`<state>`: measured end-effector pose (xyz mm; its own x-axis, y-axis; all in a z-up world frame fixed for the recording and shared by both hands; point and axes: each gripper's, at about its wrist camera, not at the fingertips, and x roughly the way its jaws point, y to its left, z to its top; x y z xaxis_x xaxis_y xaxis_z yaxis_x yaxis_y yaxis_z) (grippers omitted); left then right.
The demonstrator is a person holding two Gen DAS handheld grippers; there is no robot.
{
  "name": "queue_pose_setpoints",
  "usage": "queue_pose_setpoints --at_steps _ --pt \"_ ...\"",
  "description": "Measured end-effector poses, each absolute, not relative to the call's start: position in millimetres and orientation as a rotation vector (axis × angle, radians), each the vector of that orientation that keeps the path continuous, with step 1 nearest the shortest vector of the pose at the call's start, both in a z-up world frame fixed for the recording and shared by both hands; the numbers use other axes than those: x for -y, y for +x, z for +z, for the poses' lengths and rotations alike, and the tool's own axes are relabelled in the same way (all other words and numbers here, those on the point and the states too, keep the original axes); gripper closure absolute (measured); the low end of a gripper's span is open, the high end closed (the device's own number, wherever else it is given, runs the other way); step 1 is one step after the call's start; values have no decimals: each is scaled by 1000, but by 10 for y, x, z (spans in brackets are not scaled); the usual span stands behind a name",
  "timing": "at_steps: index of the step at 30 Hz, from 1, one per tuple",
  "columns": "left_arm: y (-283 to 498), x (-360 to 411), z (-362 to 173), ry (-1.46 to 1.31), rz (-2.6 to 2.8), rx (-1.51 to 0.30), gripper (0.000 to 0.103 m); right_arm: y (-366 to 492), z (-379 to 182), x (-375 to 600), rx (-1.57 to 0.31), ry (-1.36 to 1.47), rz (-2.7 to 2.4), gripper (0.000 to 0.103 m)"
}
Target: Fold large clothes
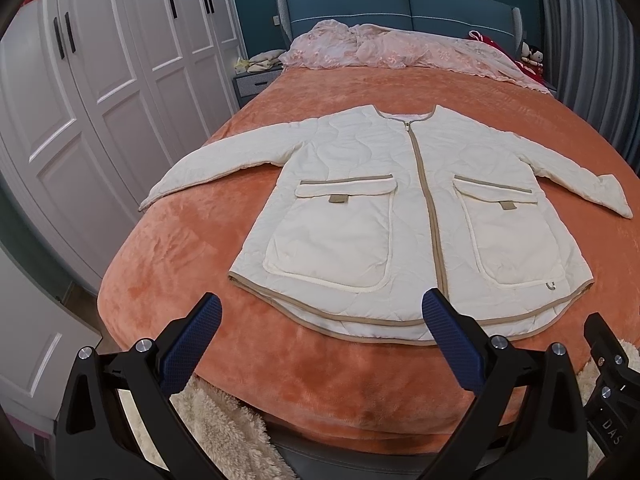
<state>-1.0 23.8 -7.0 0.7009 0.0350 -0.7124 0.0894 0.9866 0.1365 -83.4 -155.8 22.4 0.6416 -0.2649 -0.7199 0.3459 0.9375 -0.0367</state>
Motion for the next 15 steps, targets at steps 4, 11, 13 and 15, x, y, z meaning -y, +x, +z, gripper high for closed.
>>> queue_pose_setpoints --at_steps 4,11,13,15 --pt "29 -220 -94 161 -25 -806 5 -813 177 1622 -807 113 -354 11" --pt "132 -210 -159 153 -22 -833 5 -738 88 1774 -829 133 -365 11" --pt "172 -203 -181 150 -22 -843 5 -702 46 1831 -840 138 -371 11" --pt "221 -193 -207 150 -20 -853 5 -669 20 1873 -848 141 -377 11"
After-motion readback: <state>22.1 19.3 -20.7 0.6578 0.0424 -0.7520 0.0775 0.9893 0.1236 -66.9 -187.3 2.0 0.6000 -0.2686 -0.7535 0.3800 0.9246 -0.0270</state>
